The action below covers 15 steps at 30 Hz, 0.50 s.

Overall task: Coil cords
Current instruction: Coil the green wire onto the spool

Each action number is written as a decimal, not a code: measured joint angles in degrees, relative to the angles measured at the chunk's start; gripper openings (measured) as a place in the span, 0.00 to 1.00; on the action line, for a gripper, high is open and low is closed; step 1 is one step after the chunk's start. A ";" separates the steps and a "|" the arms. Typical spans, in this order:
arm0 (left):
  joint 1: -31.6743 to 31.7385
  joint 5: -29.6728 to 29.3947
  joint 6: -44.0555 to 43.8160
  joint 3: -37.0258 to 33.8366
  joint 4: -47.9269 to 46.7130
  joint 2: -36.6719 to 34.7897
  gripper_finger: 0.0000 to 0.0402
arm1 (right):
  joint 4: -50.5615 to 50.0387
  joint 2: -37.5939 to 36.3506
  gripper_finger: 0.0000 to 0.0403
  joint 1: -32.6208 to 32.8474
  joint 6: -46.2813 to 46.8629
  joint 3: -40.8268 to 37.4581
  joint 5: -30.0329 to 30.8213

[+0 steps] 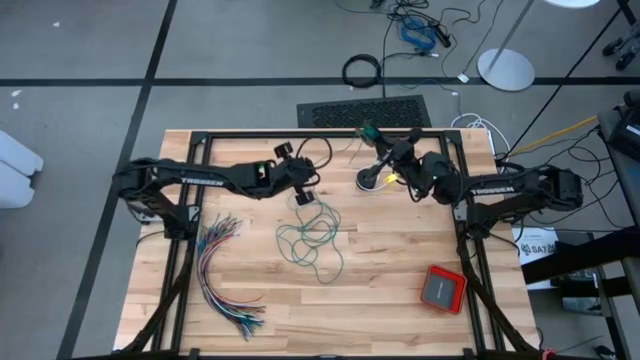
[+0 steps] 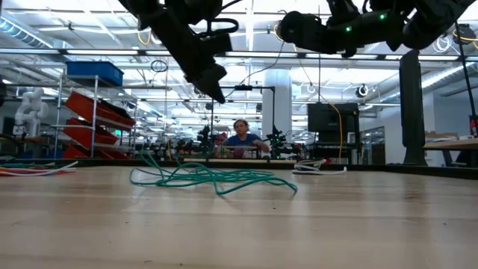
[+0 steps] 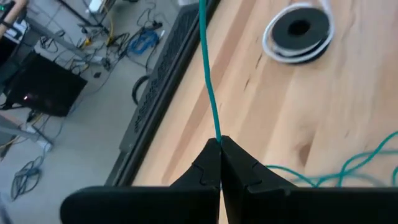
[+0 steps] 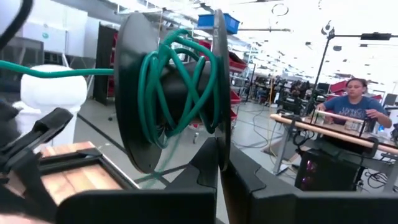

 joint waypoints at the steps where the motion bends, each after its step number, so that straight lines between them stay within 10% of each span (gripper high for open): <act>1: -0.32 0.02 0.01 0.00 1.18 0.70 0.00 | -1.08 0.00 0.00 -0.04 -0.02 0.47 0.02; 15: -5.71 -2.64 5.23 7.23 3.53 10.24 0.00 | -10.06 0.02 0.00 -1.79 2.29 1.35 0.09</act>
